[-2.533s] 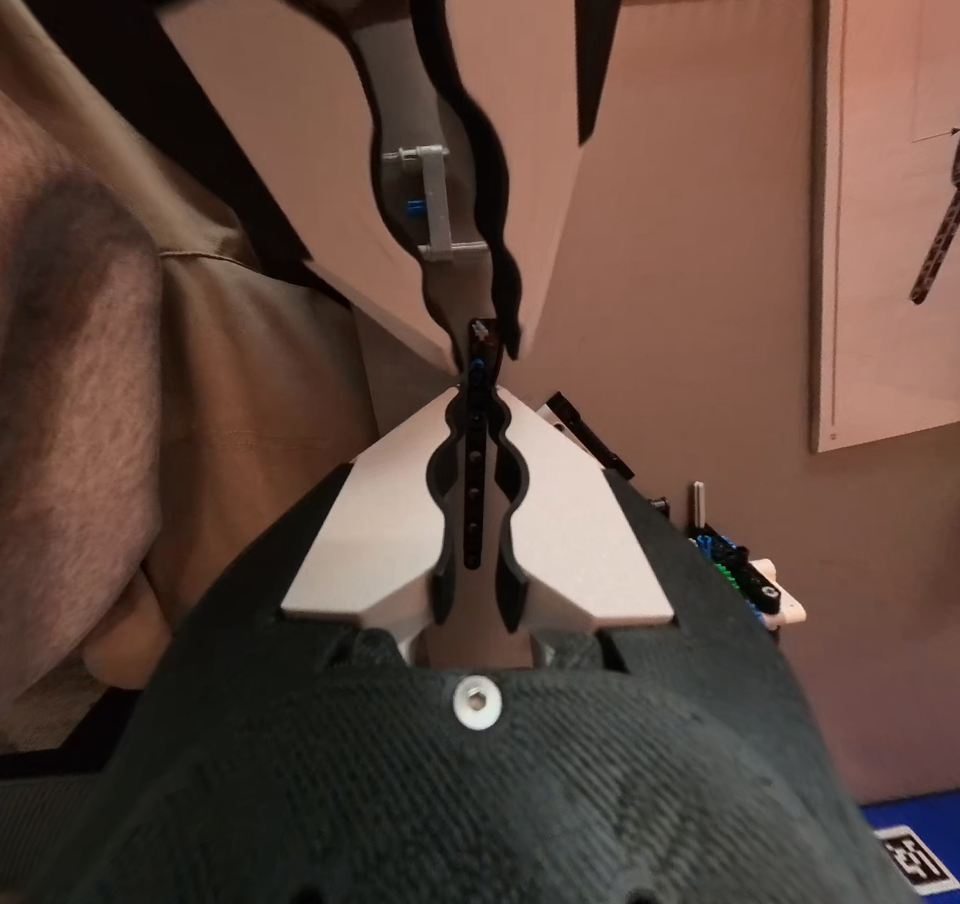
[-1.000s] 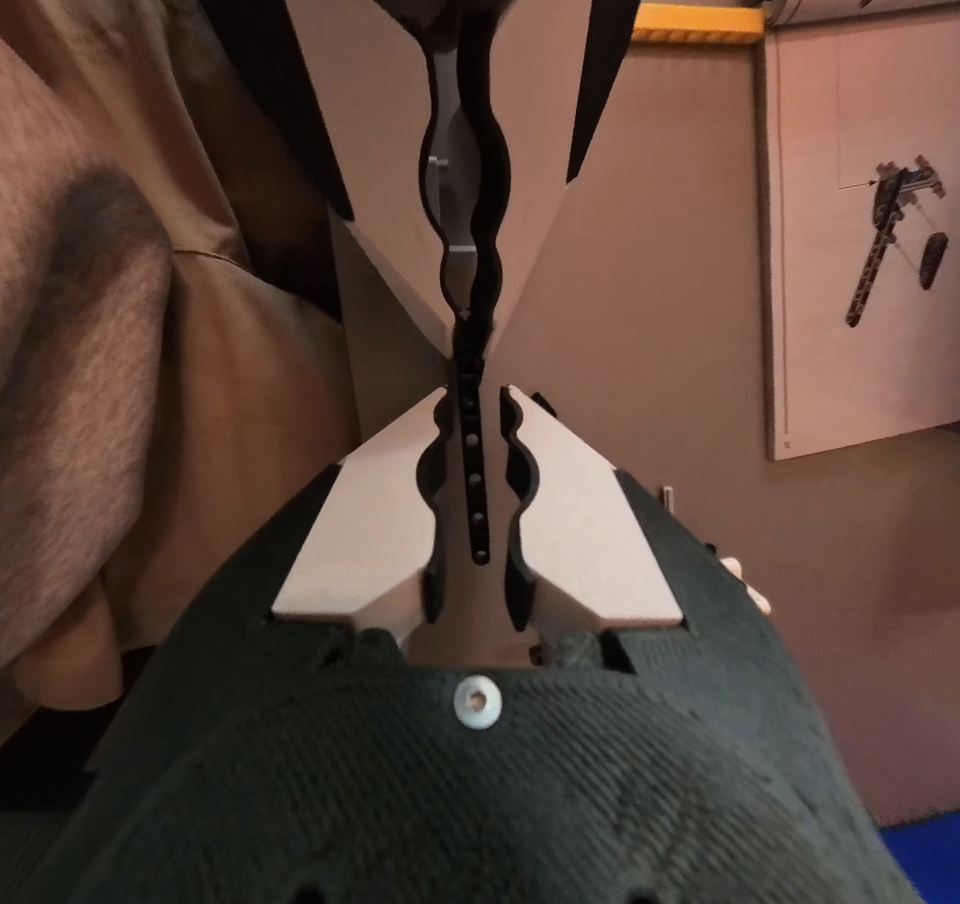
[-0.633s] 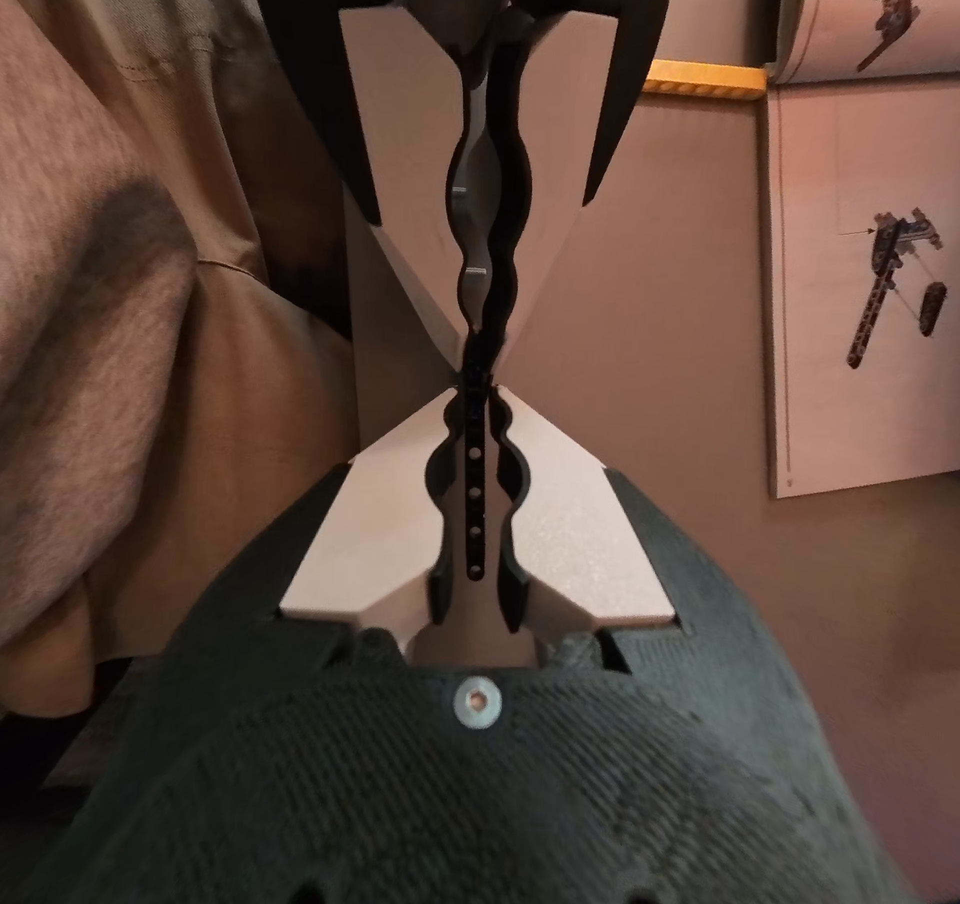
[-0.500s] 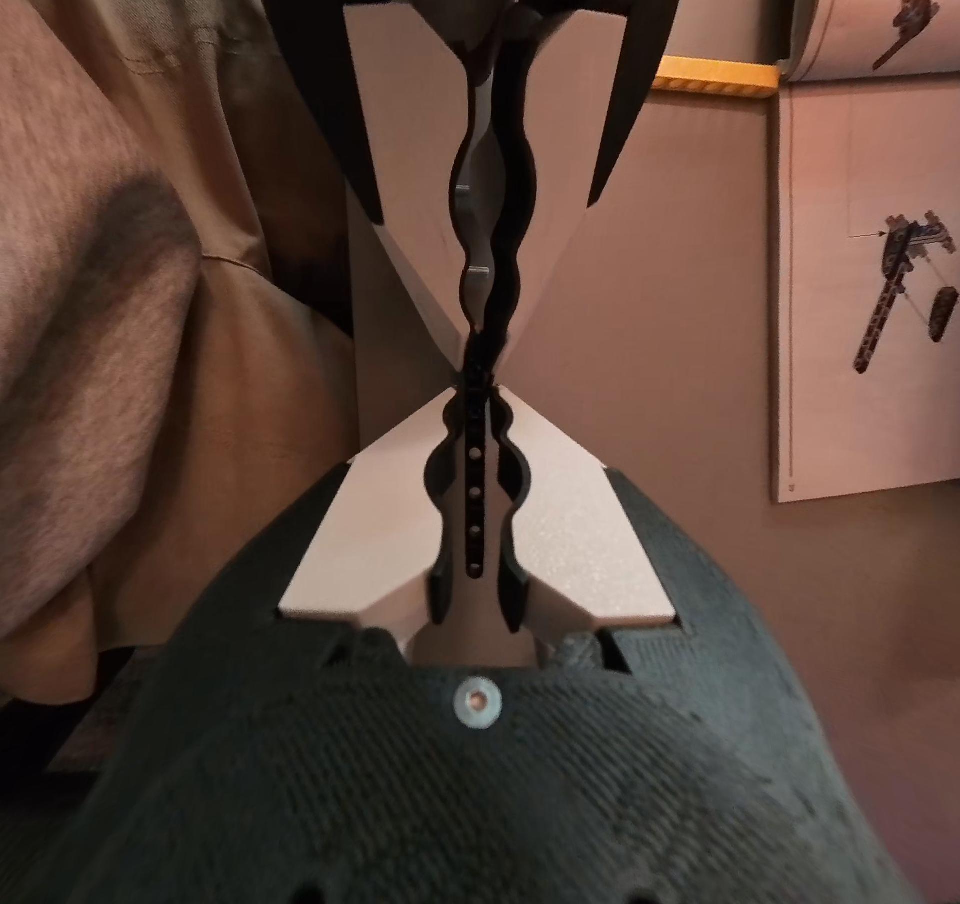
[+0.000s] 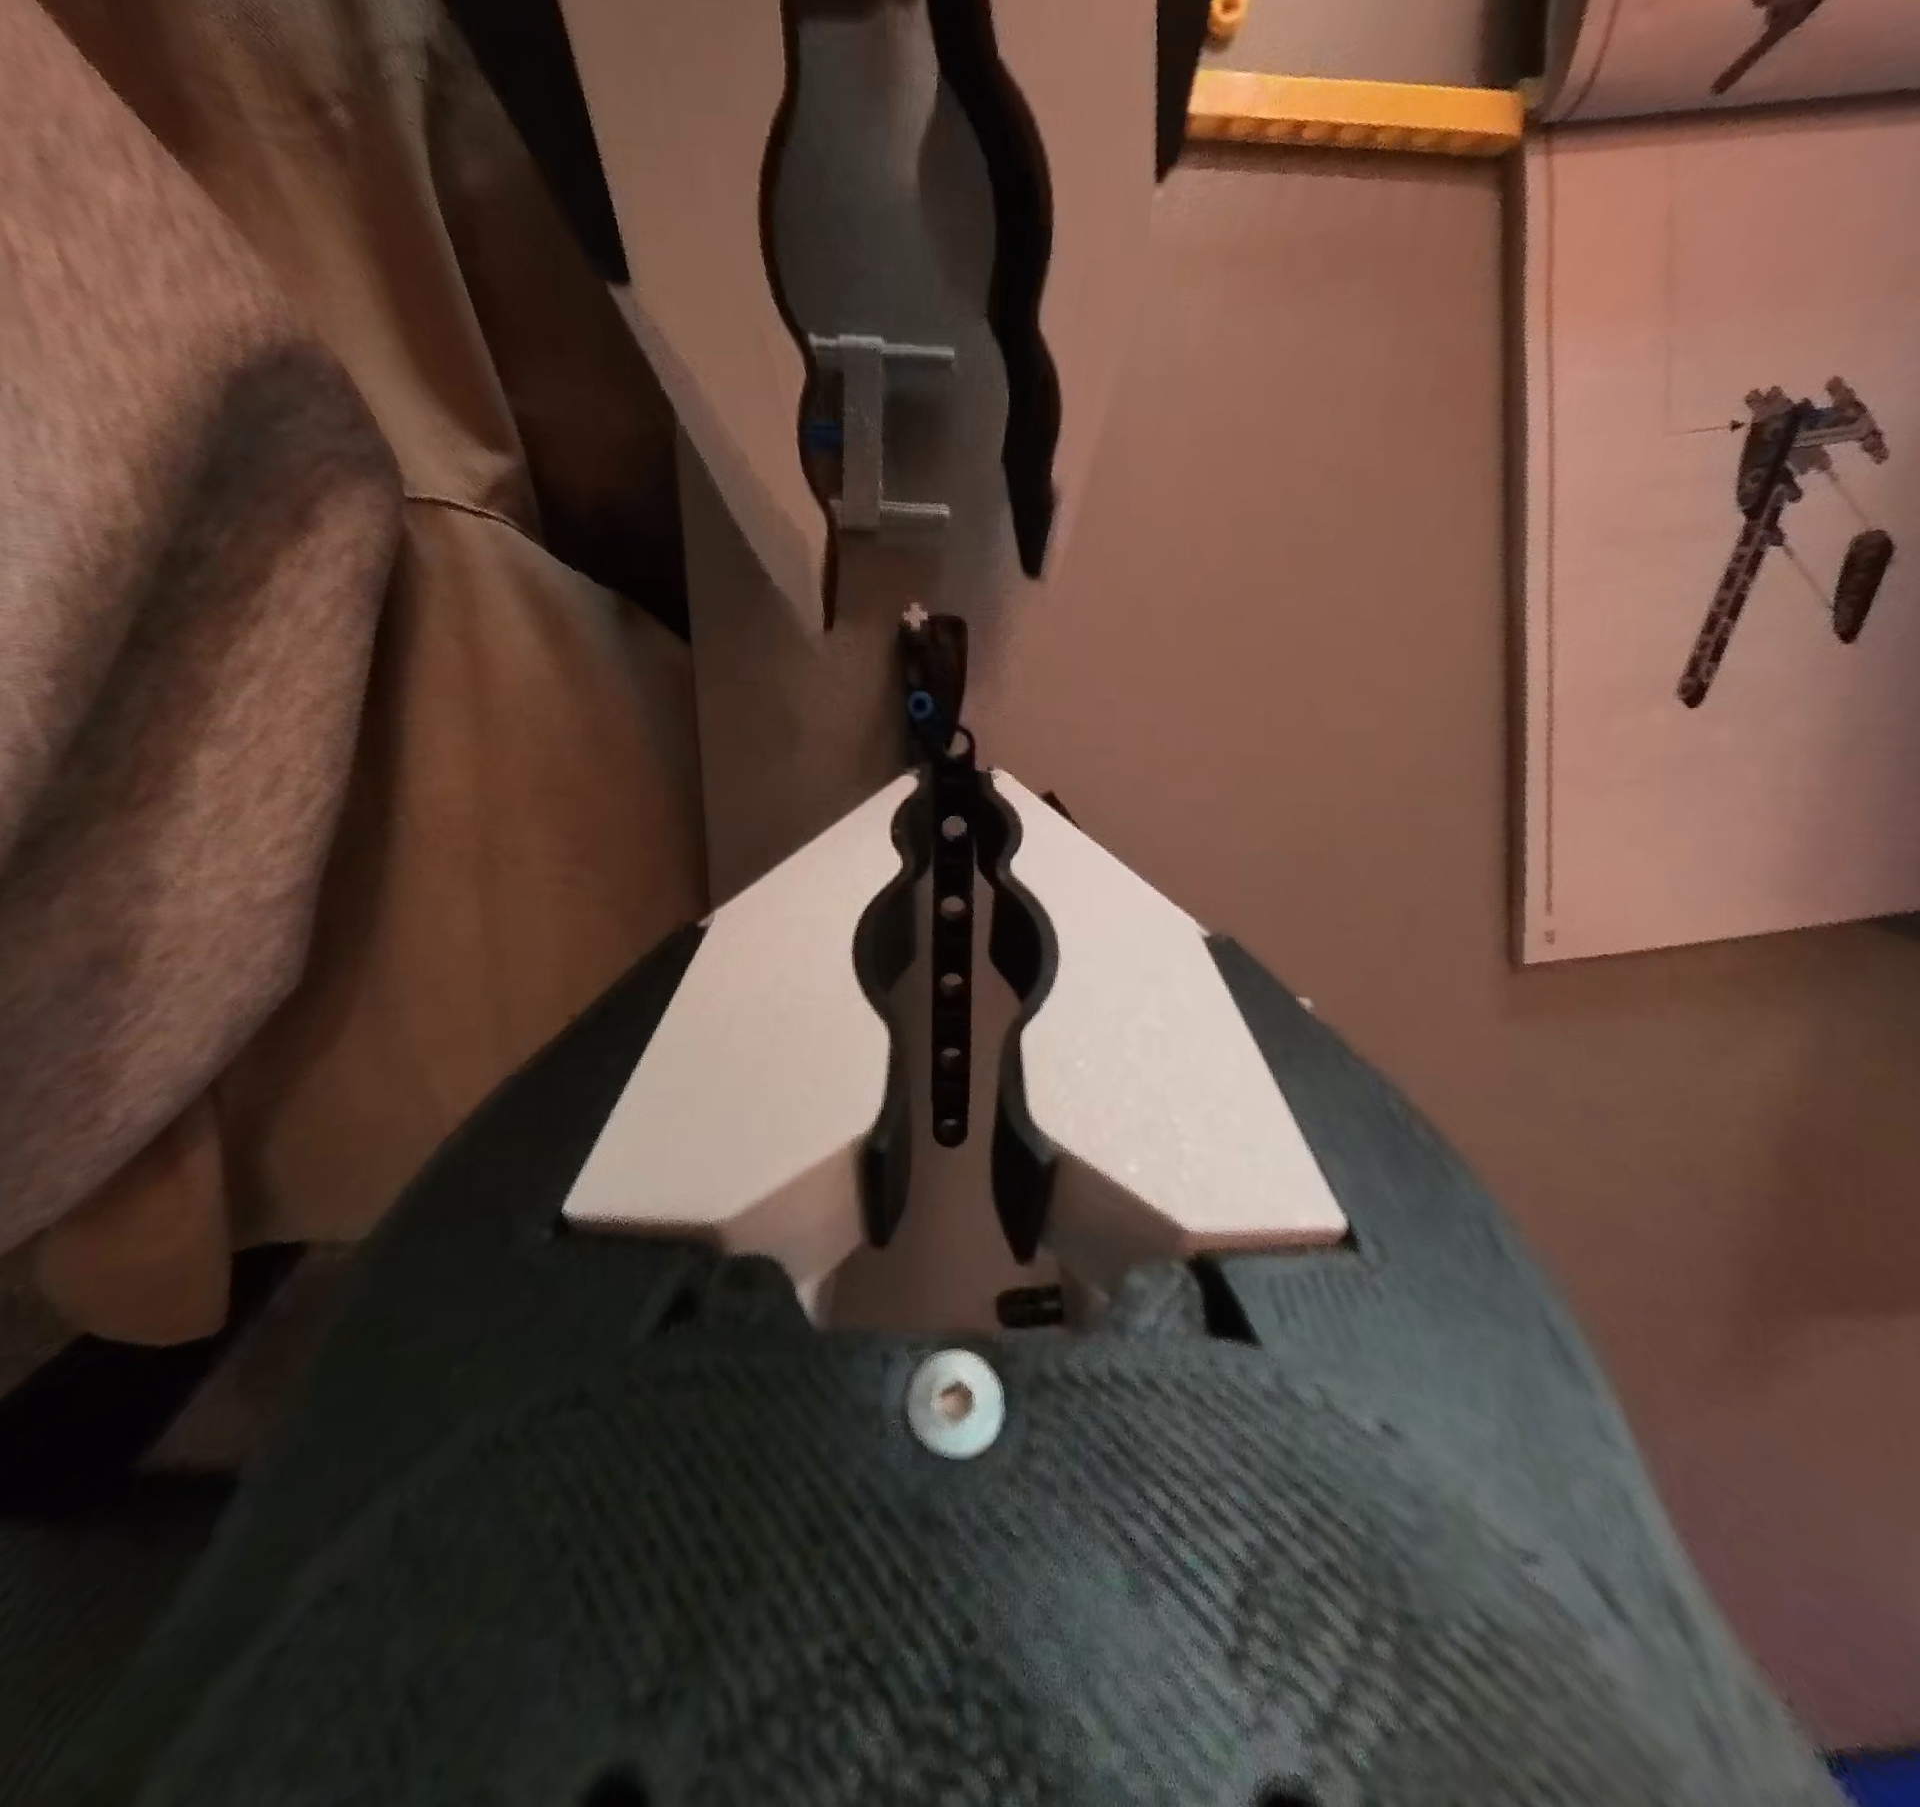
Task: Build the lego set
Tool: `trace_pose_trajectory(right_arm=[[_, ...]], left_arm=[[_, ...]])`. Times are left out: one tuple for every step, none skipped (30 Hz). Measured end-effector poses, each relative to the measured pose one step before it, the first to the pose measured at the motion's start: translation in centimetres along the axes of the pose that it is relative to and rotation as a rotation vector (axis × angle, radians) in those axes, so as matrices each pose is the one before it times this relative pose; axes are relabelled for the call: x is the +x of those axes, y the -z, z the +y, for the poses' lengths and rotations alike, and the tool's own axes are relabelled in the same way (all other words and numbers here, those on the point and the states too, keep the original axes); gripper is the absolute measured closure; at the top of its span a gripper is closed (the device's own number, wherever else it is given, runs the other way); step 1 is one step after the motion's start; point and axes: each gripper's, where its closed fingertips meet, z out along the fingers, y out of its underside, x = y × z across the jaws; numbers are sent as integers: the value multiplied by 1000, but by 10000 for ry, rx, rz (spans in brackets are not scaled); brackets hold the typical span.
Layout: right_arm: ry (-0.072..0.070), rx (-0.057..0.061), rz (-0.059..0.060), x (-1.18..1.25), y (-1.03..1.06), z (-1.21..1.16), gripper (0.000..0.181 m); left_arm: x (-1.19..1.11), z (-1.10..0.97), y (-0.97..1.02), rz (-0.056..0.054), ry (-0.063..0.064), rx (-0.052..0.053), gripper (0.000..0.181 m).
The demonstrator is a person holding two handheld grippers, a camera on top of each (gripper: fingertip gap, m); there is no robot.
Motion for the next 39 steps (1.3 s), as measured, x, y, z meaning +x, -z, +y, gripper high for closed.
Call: trace_pose_trajectory(right_arm=[[53, -37, 0, 120, 97, 73, 175], [102, -21, 0, 124, 40, -57, 175], [122, -6, -40, 67, -23, -152, 175], [122, -25, -143, -79, -91, -165, 175], [114, -70, -200, -167, -179, -82, 175], [121, -81, -160, -119, -217, -25, 175], [111, -107, -108, -57, -245, 50, 175], [78, -102, -123, -75, -231, 54, 175], [39, -75, -158, -145, -185, 10, 175], [32, -41, -92, -72, -133, -34, 175], [34, -63, -57, -51, -107, -6, 175], [19, -31, -34, -19, -38, -64, 175], [4, -22, -7, 9, 13, -65, 176], [-2, -49, 0, 15, 8, -7, 175], [-13, -67, 20, 37, -19, 53, 176], [-28, -18, -7, -1, -22, 14, 176], [-51, -6, -21, -15, -8, -1, 175], [-34, -3, 3, -8, 5, 13, 176], [-5, -11, 14, -23, 20, 23, 175], [12, -10, 3, -67, 28, 21, 175], [-17, -25, -11, -78, 14, 28, 176], [-29, -20, -15, -71, -18, 30, 176], [-26, -4, 9, -4, -26, 14, 176], [-12, 2, 31, 56, 5, 15, 176], [25, 4, 18, 33, 0, 5, 176], [12, 13, -8, 18, -3, 0, 175], [-34, 12, -34, -1, -27, -15, 176], [-58, -4, -42, -31, -12, -15, 176], [-46, -37, -5, -22, -9, 9, 176], [-37, -61, 43, 9, 11, 24, 176], [-53, -70, 51, 6, -1, 10, 176], [-72, -67, 42, -9, 1, 15, 176], [-98, -73, 42, 2, -7, 13, 176], [-117, -94, 45, -11, 6, 32, 175], [-94, -86, 68, -3, 11, 23, 175], [-122, -69, 71, 0, -9, 0, 175], [-205, -84, 54, 6, 3, 16, 175], [-192, -74, 40, -14, -11, 14, 175], [-96, -27, 43, -8, -15, -16, 175]], left_arm=[[-467, 65, 48, -221, 122, -34, 144], [-509, 106, -56, -237, 105, -96, 147], [-117, 114, -108, -7, 49, -112, 149], [55, 119, -112, 81, 36, -105, 149], [83, 95, -99, 69, 0, -86, 149], [147, 56, -48, 93, -39, -48, 149], [120, 22, -31, 74, -38, -22, 149], [94, 38, -47, 67, -17, -38, 149], [122, 72, -79, 90, -20, -63, 149], [54, 87, -94, 44, -13, -84, 150], [19, 68, -118, 1, -29, -88, 150], [49, 48, -134, 9, -63, -81, 150], [70, 1, -142, 4, -79, -67, 150], [52, -35, -123, -3, -78, -42, 152], [88, -42, -116, 21, -69, -29, 155], [84, -47, -75, 34, -52, -10, 159], [92, -44, -33, 47, -33, 6, 166], [61, 6, -9, 52, -1, -6, 171], [31, -19, 10, 47, 22, 14, 172], [-35, -18, 26, 11, 44, 16, 178], [-14, 9, -10, 22, 43, -4, 179], [8, 17, -12, 26, 17, -18, 179], [15, 27, -33, 16, 9, -23, 179], [32, 19, -26, 31, -2, -23, 179], [22, 20, -24, 20, -5, -17, 179], [13, -15, -21, 9, -3, -3, 179], [21, -14, -29, 5, -13, -5, 179], [38, 1, -27, 10, -25, -11, 179], [18, 1, -22, -5, -23, -7, 180], [2, -10, -11, -15, -15, -2, 179], [2, 4, 0, -4, -3, -1, 179], [-4, 3, -4, 8, 10, -1, 179], [-1, 3, -4, 10, 10, -1, 180], [4, 4, 0, -1, -5, -1, 180], [-4, 2, 4, -17, -17, -1, 180], [-1, -2, -4, -21, -20, -1, 180], [3, 15, -4, -22, -22, -1, 180], [-4, -10, 2, -22, -25, -1, 180], [7, 8, -2, -10, -12, 0, 179]])
